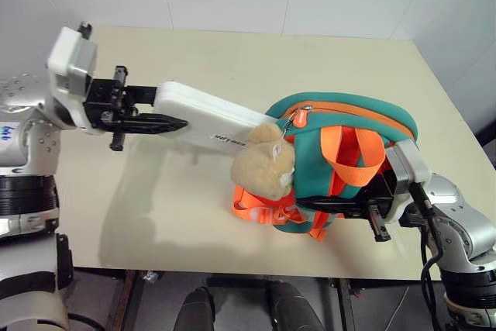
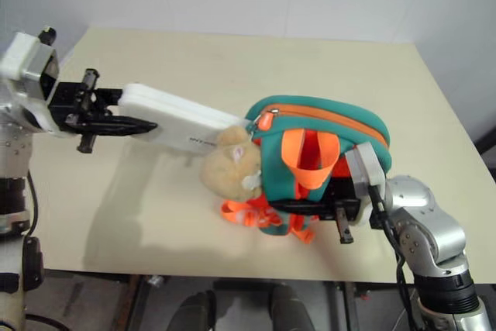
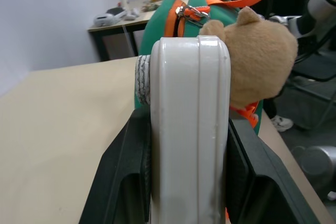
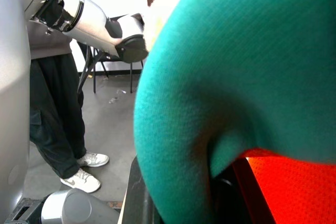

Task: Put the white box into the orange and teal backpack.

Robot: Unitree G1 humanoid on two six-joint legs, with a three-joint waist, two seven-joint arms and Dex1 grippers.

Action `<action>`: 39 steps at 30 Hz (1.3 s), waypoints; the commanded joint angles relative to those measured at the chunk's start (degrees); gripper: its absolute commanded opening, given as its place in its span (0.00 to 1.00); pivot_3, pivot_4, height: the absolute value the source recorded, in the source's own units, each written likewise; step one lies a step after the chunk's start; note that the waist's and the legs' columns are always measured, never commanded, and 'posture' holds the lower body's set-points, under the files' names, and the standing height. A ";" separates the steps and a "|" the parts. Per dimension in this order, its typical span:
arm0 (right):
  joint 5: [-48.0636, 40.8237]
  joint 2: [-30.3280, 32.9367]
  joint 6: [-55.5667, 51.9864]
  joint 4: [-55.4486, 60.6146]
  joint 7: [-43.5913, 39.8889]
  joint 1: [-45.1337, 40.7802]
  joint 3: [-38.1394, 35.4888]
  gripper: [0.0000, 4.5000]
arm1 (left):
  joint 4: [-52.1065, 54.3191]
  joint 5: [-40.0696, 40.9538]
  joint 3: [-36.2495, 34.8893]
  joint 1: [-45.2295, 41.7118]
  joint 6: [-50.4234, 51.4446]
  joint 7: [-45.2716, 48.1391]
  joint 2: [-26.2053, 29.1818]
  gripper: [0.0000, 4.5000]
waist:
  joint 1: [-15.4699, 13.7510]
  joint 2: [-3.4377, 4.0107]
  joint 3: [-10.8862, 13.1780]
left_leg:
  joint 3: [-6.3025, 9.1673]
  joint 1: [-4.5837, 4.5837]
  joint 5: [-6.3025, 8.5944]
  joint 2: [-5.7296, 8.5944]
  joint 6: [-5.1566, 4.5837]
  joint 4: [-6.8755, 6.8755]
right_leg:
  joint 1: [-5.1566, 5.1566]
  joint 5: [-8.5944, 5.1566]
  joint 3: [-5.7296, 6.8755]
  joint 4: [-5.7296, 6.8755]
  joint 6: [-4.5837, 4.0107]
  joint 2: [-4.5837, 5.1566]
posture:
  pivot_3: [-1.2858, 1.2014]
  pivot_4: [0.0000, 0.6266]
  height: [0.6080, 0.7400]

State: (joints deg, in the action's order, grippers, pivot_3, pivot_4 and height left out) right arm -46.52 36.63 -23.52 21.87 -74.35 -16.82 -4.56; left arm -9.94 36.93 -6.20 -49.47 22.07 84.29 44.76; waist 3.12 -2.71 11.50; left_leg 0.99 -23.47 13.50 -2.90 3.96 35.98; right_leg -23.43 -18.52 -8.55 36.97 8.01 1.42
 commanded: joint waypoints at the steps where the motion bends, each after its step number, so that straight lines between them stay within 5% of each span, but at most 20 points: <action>1: 0.35 -0.53 1.08 -0.13 0.41 -0.90 0.39 0.00 | 1.58 -0.17 1.69 -2.25 0.60 -2.13 -3.52 0.29 | 0.04 0.00 0.00 | 0.00 0.00 0.00 0.00 0.00 0.01 | 0.00 0.00 -0.01 0.01 0.01 0.00 | 0.52 0.24 1.00; 13: 1.52 -1.39 1.23 -1.77 0.16 -3.17 1.71 0.00 | -2.75 -9.98 11.32 -5.76 -4.15 -7.15 -17.61 0.29 | 0.08 0.00 0.00 | -0.02 0.02 -0.01 0.01 -0.01 0.10 | 0.02 0.06 -0.12 0.06 0.10 -0.05 | 0.52 0.24 1.00; 39: 2.91 -1.89 1.44 -2.41 1.48 -5.35 2.44 0.00 | -10.68 -20.14 13.83 -8.86 -11.15 -14.21 -26.55 0.29 | 0.11 0.02 0.01 | -0.03 0.02 -0.02 0.05 -0.03 0.09 | 0.03 0.11 -0.23 0.03 0.20 -0.08 | 0.52 0.24 1.00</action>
State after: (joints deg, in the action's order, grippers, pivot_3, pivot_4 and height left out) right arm -43.73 35.03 -22.77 18.55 -73.17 -21.23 -2.28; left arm -22.89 17.50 8.62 -56.91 10.75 73.23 18.17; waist 3.22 -2.70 11.51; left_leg 0.96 -23.46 13.49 -2.85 3.93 36.07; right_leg -23.41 -18.41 -8.78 37.00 8.22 1.35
